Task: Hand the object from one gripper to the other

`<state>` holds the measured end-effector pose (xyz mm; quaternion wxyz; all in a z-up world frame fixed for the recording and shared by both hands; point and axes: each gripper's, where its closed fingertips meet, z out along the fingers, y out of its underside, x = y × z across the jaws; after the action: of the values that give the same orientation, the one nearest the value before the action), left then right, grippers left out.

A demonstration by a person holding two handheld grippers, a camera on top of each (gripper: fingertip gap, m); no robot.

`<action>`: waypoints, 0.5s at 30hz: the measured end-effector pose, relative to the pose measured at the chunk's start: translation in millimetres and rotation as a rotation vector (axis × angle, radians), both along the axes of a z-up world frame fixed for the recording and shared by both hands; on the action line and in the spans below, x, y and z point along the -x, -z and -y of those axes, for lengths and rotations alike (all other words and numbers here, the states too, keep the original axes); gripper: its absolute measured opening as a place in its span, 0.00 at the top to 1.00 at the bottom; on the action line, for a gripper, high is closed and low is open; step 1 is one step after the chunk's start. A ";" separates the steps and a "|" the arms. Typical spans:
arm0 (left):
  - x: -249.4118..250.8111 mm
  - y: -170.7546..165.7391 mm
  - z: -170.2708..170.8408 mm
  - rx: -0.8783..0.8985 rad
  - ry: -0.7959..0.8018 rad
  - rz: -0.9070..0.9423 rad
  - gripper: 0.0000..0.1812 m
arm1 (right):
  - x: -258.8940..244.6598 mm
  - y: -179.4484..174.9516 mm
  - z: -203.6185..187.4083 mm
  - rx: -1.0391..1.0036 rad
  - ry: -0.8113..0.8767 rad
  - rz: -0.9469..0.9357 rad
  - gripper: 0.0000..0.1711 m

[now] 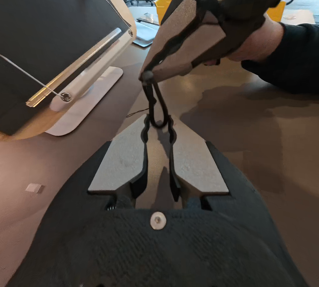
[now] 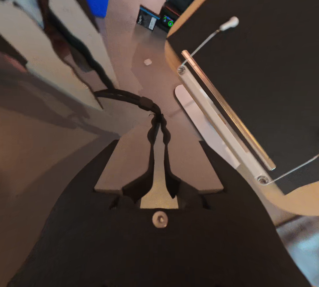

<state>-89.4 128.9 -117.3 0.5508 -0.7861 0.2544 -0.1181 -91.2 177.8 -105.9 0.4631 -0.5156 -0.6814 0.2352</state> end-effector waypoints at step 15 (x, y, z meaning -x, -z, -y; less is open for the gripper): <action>-14.3 -21.9 -16.1 -0.385 -0.180 -0.365 0.75 | -5.9 -36.3 -12.7 1.120 -0.054 -0.320 1.00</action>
<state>-75.1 145.0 -95.4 0.6433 -0.6948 0.2962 0.1255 -85.4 190.4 -69.6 0.2110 -0.6225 -0.3876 0.6463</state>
